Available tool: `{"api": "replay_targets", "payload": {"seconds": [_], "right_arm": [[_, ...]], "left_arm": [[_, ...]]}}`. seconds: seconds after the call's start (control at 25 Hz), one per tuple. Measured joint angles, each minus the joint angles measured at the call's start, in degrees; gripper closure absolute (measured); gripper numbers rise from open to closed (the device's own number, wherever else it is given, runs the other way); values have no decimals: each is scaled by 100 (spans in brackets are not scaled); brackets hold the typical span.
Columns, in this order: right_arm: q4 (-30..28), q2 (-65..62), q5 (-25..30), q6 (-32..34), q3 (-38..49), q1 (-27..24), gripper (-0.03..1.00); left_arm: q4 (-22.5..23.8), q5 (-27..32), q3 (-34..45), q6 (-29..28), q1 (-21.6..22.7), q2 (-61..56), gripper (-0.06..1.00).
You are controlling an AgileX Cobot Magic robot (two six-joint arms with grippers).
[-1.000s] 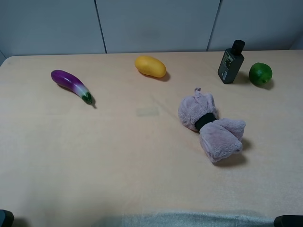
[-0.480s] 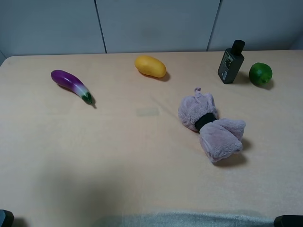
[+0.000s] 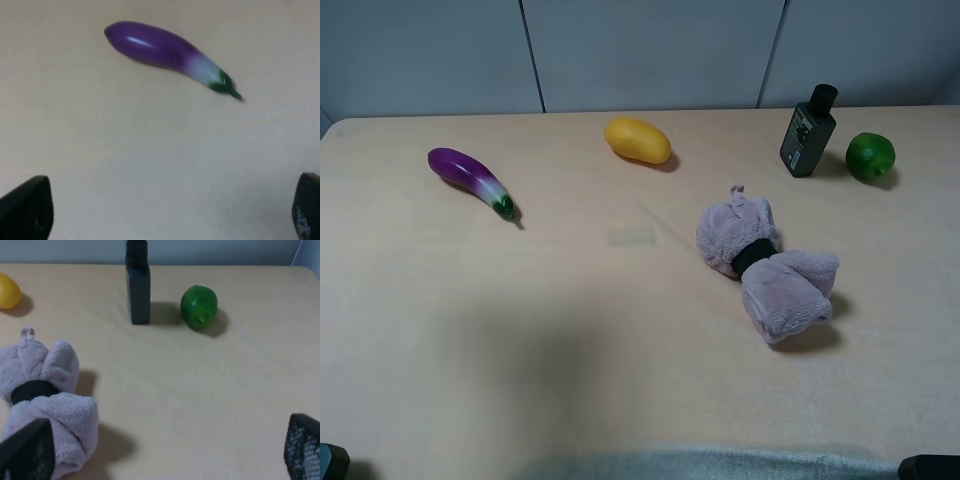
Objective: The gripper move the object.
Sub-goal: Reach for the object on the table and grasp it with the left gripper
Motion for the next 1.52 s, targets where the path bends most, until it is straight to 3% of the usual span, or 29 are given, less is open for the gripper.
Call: {"api": "replay_targets", "payload": {"seconds": [0.48, 1.0, 1.52], "right_arm": [[0, 0, 0, 0, 0, 0, 28], [0, 0, 0, 2, 0, 0, 28], [0, 0, 0, 2, 0, 0, 28]], "left_arm": [[505, -384, -168, -1397, 0, 1341, 1], [541, -1312, -168, -2798, 0, 2867, 3], [535, -2515, -173, -3796, -5, 4133, 3]]}}
